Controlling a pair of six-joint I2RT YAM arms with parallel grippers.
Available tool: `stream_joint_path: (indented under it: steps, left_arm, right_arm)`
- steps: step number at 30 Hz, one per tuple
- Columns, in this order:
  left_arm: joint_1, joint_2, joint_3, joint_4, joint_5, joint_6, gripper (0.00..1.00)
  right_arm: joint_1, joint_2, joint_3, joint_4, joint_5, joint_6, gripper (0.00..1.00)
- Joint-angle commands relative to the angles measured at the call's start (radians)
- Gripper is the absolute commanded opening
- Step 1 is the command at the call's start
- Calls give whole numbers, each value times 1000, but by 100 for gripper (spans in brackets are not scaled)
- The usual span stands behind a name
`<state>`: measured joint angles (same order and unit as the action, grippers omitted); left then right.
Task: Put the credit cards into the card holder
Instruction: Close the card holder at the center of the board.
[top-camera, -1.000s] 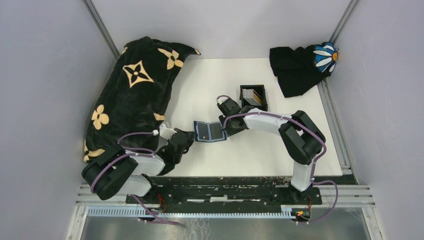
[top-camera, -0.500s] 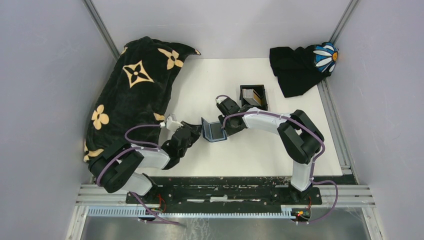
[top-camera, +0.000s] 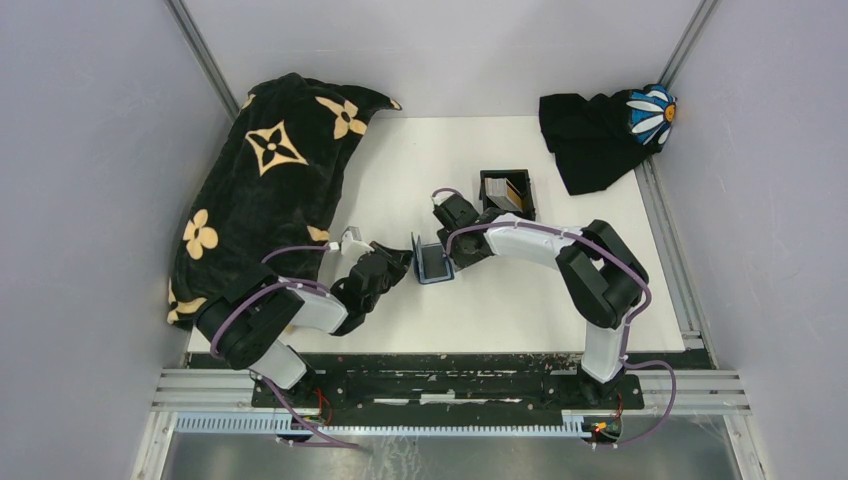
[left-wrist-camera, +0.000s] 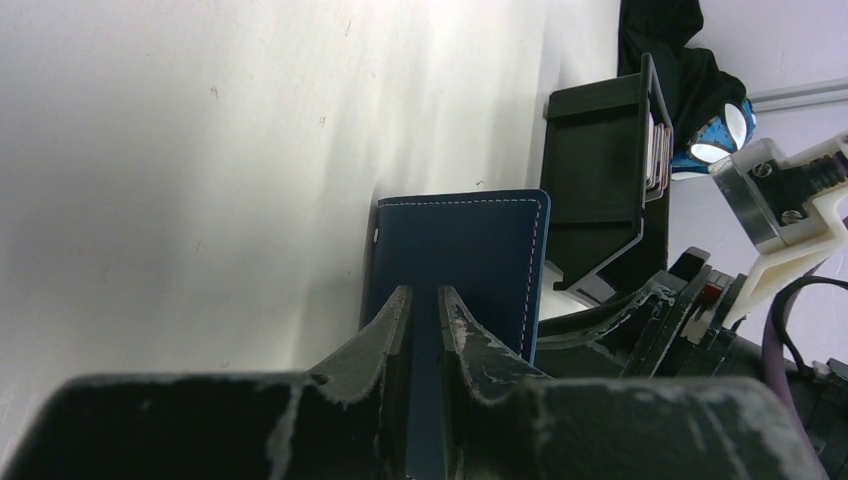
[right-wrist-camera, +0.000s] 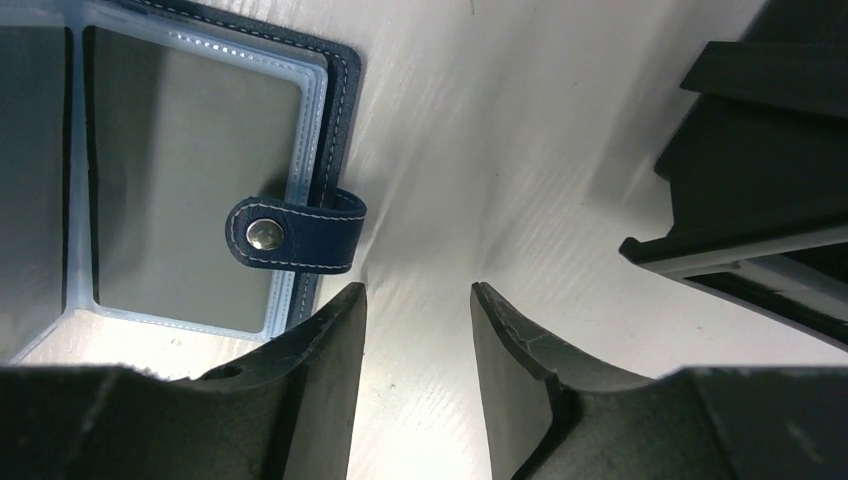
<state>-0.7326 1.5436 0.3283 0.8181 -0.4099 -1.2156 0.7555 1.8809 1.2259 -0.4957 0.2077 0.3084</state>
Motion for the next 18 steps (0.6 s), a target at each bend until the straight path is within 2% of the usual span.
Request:
stream_joint_path:
  steps: [1, 10, 18]
  left_arm:
    - [-5, 11, 26, 62, 3, 45, 21]
    - [-5, 31, 25, 80, 10, 41, 21]
    - [-5, 46, 23, 96, 17, 38, 21]
  right_arm:
    - [15, -59, 53, -16, 55, -15, 50]
    - [57, -61, 91, -28, 44, -26, 56]
    - [65, -27, 103, -39, 71, -31, 57]
